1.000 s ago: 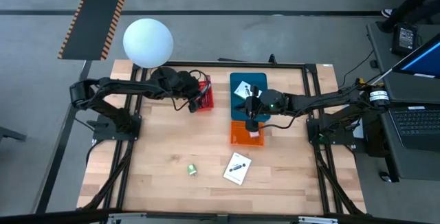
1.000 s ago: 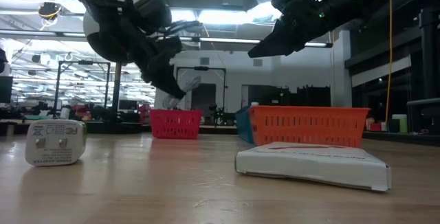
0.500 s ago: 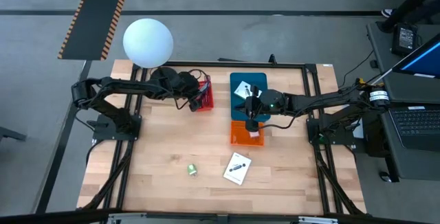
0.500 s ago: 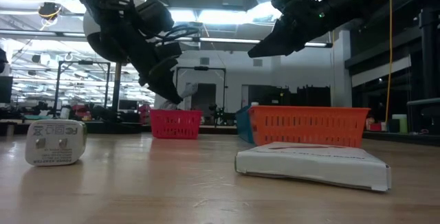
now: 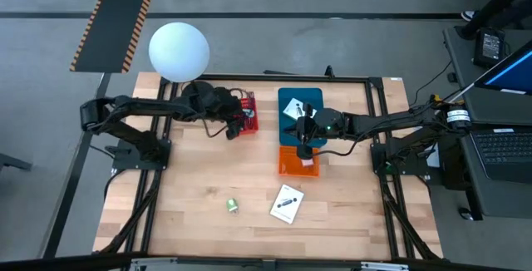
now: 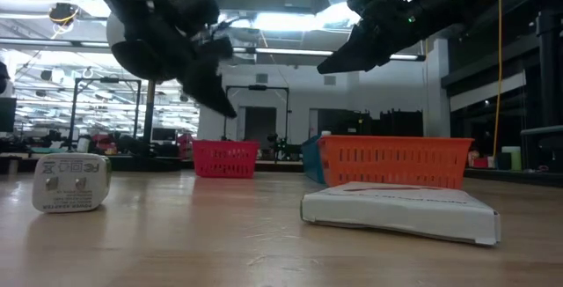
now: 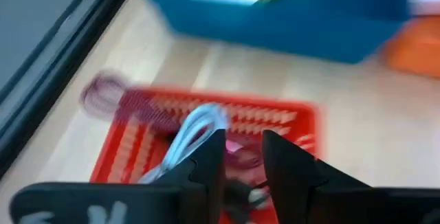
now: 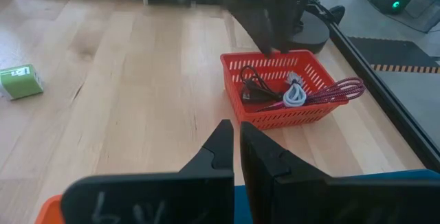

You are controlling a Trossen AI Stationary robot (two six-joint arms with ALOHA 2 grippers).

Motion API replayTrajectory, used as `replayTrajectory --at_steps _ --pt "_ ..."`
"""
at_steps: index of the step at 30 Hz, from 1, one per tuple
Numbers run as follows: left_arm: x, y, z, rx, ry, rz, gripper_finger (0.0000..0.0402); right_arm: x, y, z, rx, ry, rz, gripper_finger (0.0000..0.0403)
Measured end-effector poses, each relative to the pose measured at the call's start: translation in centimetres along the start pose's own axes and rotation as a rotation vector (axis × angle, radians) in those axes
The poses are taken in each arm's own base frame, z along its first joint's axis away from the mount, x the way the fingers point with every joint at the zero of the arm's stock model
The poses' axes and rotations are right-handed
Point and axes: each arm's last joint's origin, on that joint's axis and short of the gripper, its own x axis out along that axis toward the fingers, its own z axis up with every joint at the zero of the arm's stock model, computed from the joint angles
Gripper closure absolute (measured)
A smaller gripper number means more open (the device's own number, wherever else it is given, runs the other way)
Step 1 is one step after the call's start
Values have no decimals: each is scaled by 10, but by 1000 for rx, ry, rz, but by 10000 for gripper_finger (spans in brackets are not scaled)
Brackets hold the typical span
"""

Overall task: Pick and place items into bin
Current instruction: Put the green charger adapter into the orange bin

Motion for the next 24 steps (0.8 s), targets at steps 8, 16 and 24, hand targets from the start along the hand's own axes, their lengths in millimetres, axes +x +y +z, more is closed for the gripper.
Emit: replayTrajectory --at_steps 8,16,24 --pt "-40 -55 12 286 -114 -187 374 0 0 0 0 0 0 393" --pt "-62 -126 -6 498 -63 -234 400 0 0 1 1 -7 -1 393" --pt "-74 -185 4 639 45 -309 400 0 0 1 84 -9 -1 393"
